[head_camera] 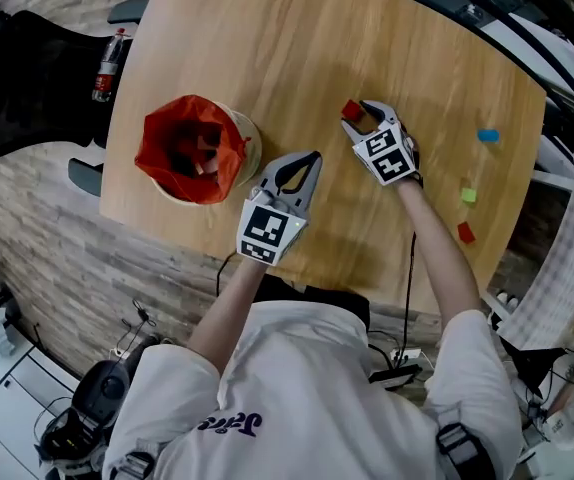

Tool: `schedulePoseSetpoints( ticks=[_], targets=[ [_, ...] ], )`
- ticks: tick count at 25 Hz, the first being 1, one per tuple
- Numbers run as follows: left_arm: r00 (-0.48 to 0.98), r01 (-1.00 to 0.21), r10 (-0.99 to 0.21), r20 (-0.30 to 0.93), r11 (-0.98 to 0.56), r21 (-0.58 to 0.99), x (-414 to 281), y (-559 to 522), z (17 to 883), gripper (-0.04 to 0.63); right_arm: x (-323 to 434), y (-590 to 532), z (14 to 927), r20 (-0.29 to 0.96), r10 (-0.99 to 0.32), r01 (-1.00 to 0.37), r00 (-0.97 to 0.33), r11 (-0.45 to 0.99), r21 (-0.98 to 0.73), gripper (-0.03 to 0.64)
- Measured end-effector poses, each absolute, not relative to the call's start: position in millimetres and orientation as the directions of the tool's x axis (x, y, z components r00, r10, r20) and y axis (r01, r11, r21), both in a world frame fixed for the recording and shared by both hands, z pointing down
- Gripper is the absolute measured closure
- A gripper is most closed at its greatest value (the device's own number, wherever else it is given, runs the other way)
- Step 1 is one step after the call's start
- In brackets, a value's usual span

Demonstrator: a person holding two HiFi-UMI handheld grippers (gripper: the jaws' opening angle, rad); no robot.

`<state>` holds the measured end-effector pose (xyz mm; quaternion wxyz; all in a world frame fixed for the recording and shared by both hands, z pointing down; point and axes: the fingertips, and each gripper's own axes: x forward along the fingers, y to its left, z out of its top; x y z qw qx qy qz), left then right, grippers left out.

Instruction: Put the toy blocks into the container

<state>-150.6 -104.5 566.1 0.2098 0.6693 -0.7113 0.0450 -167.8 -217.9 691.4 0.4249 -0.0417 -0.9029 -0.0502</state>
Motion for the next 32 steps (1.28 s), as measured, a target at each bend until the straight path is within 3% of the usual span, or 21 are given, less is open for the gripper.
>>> schedulePoseSetpoints(
  ticks=[11,21,32],
  targets=[
    [-0.018,-0.966,-0.934,0.358,0.109,0.236,-145,-85,557,0.581,-170,-209,687,0.805,0.033,0.181,-0.593,0.979,0.094,0.454],
    [-0.049,-0.965,-0.952,0.303,0.123,0.231,-150,-44,509,0.581,-174,-164,588,0.750,0.079,0.290,-0.657,0.944,0.155,0.454],
    [-0.151,-0.968,-0.957,0.248,0.193,0.158,-180,29,465,0.581,-198,-66,496,0.689,0.217,0.416,-0.691,0.899,0.135,0.453]
  ],
)
